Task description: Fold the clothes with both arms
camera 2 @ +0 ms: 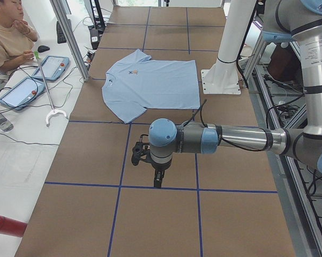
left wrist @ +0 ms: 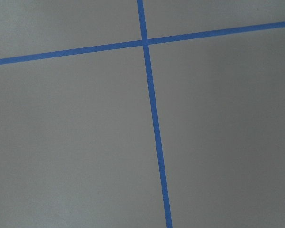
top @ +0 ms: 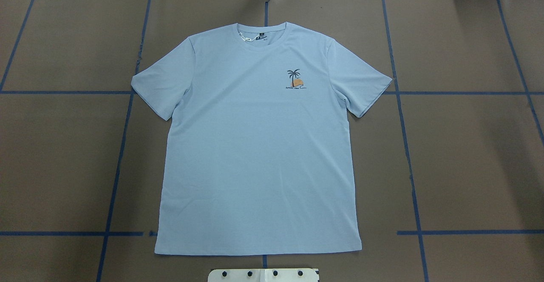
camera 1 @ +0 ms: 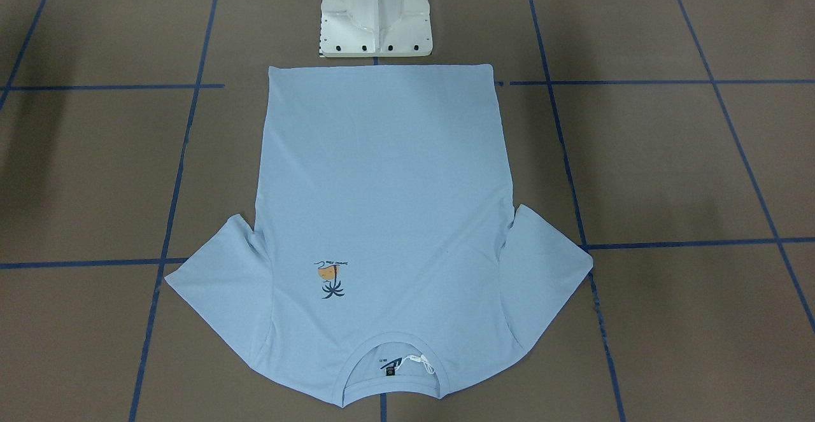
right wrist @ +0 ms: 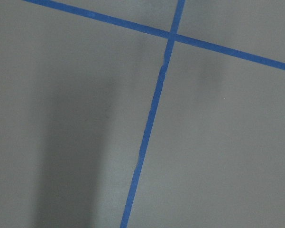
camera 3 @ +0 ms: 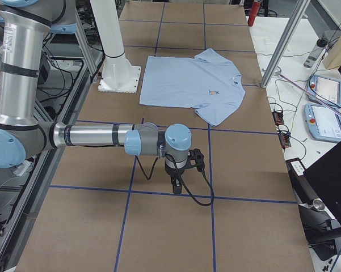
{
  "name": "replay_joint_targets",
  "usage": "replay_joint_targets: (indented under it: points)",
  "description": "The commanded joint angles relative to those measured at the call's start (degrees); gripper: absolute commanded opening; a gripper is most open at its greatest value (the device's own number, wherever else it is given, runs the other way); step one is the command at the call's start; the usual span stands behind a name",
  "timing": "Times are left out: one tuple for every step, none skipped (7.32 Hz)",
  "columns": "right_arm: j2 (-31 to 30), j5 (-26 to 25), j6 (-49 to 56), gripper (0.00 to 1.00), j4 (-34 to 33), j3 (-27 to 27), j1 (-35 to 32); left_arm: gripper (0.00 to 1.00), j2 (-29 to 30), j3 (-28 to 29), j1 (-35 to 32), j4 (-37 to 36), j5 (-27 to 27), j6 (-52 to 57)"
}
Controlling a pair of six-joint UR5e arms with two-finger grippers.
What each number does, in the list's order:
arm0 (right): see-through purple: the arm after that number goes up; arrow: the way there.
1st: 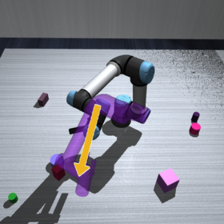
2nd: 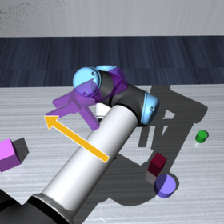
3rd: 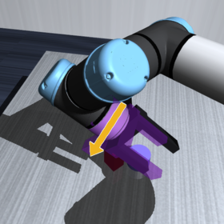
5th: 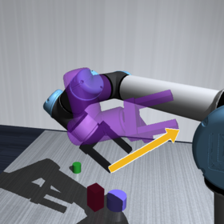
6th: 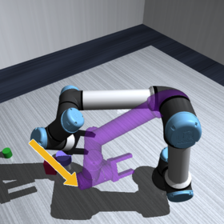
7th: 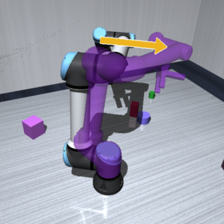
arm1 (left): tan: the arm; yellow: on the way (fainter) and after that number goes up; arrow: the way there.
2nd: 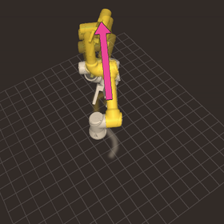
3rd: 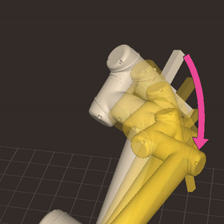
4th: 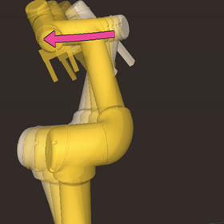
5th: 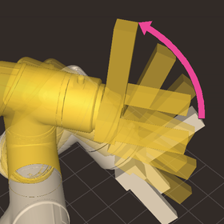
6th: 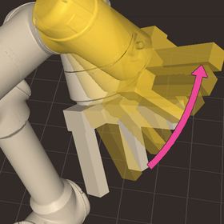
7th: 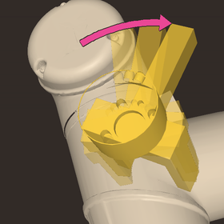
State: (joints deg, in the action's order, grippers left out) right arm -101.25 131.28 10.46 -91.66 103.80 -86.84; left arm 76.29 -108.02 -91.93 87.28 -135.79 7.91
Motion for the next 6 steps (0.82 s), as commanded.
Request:
replay_joint_targets:
  points:
    - [0.0, -0.1, 0.0, 1.00, 0.1, 0.0, 0.0, 1.00, 0.1, -0.2, 0.1, 0.3, 0.0, 0.0]
    - [0.0, -0.1, 0.1, 1.00, 0.1, 0.3, 0.0, 1.00, 0.1, -0.9, 0.1, 0.4, 0.0, -0.1]
    - [0.1, -0.1, 0.1, 1.00, 0.0, 1.7, 0.0, 1.00, 0.4, -1.7, 0.0, 0.4, 0.1, -0.1]
    - [0.1, -0.1, 0.0, 1.00, 0.1, 2.1, 0.1, 1.00, 1.6, -2.0, 0.1, 0.4, 0.1, -0.4]
    - [1.1, -0.1, -0.4, 1.00, 2.6, 2.1, 0.1, 1.00, 2.8, -1.9, 0.1, 0.4, 0.3, -1.0]
    - [1.1, 0.1, -0.7, 1.00, 9.5, 2.3, 0.1, 1.00, 4.8, -1.6, 0.1, 0.7, 0.6, -0.9]
